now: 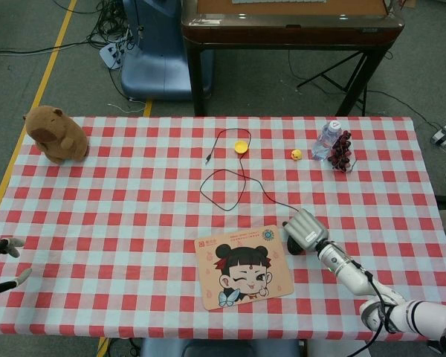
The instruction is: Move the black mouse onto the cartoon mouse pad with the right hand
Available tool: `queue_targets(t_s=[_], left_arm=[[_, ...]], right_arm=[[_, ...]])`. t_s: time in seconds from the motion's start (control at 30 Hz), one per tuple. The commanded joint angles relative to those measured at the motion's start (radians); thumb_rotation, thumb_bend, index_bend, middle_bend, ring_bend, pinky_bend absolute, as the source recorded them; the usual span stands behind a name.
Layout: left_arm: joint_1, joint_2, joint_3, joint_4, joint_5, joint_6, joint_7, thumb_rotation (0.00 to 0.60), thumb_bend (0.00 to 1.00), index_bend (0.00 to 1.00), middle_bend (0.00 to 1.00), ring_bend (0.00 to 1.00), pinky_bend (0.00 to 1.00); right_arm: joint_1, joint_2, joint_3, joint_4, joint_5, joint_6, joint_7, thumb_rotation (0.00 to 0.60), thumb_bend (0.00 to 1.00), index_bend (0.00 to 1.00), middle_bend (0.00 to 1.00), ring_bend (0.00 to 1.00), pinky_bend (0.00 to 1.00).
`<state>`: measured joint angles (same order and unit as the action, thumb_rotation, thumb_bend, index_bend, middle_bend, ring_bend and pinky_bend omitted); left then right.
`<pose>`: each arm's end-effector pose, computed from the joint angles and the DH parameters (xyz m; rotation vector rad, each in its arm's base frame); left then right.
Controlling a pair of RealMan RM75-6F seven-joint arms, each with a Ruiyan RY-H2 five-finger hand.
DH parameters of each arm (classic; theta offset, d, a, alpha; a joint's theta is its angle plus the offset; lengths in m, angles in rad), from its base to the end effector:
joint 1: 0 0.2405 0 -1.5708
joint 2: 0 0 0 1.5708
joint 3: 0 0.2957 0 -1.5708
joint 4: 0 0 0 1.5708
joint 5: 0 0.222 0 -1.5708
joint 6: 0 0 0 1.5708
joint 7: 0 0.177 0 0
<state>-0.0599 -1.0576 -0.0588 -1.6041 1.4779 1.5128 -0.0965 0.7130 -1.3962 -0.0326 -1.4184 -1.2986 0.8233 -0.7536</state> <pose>-0.3621 0.2114 0.1966 -1.3166 -0.9152 -0.9266 -0.2543 -0.3708 -0.0249 2.2216 -0.2595 0.3196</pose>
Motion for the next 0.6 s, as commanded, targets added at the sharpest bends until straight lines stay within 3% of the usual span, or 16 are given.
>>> queue_targets(t_s=[0.03,0.6], left_arm=[[0.000,0.000,0.000,0.000,0.000,0.000,0.001,0.600,0.18,0.49,0.52,0.44,0.60],[0.001,0.001,-0.008,0.003,-0.018,0.000,0.005,0.600,0.18,0.49,0.52,0.44,0.60]], right_arm=[[-0.002,0.004,0.000,-0.005,0.003,0.005,-0.003,0.600,0.01,0.39,1.00,0.94,1.00],[0.018,0.059,0.015,-0.136,-0.047,0.056,-0.035,0.600,0.04,0.40,1.00,0.94,1.00]])
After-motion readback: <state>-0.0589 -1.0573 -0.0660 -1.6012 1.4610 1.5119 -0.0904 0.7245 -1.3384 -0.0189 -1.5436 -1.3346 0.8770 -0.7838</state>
